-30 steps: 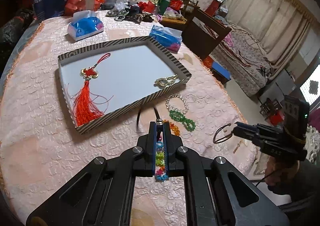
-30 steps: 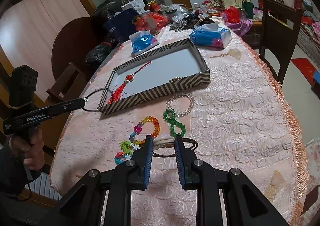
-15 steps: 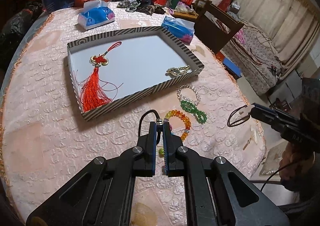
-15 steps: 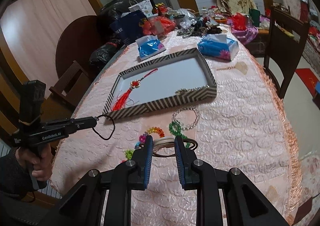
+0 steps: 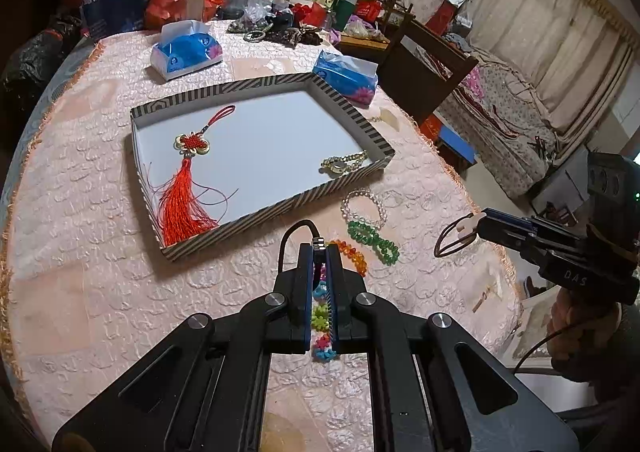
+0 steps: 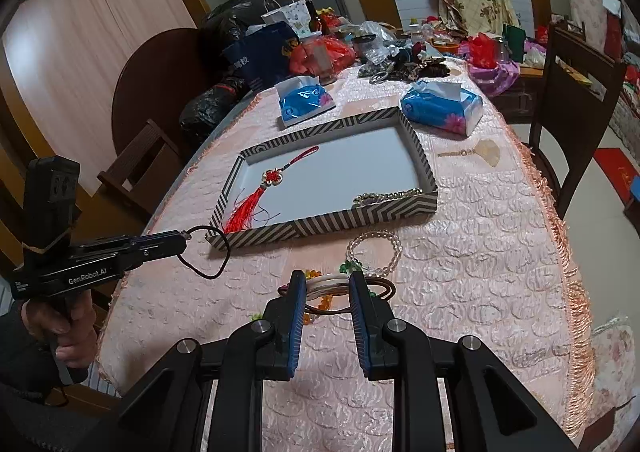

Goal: Organize jewelry
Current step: 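Hold the beaded bracelet above the table with the left tool while the right tool holds the hair tie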

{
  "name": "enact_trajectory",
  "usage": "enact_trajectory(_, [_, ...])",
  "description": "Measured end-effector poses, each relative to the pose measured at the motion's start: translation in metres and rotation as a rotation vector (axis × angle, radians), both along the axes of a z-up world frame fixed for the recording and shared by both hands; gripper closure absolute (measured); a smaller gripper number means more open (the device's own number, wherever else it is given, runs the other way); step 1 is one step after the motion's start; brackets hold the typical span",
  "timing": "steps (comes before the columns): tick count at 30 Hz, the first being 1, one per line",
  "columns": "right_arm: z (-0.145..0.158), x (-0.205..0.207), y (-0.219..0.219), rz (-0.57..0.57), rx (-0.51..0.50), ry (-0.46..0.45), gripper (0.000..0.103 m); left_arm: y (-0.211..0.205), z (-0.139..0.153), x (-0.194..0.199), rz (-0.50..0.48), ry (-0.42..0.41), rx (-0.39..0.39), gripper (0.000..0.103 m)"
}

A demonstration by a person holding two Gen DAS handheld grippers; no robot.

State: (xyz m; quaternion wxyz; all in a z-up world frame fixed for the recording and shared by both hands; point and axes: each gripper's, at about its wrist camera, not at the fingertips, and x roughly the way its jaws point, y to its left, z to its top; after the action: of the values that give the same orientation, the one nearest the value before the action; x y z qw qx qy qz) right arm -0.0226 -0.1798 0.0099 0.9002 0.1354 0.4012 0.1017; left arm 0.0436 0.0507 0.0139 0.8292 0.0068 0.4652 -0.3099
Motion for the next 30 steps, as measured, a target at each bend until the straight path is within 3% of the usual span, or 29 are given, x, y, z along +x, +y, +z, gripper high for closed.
enact_trajectory(18, [-0.002,-0.023,-0.004,-0.103,-0.005,0.025,0.082,-0.045,-0.006,-0.003,-0.109,0.022,0.045,0.098])
enact_trajectory(30, [-0.002,-0.008,-0.001,-0.091,-0.025,0.025,0.082,-0.028,-0.004,0.001,-0.058,0.022,0.013,0.098])
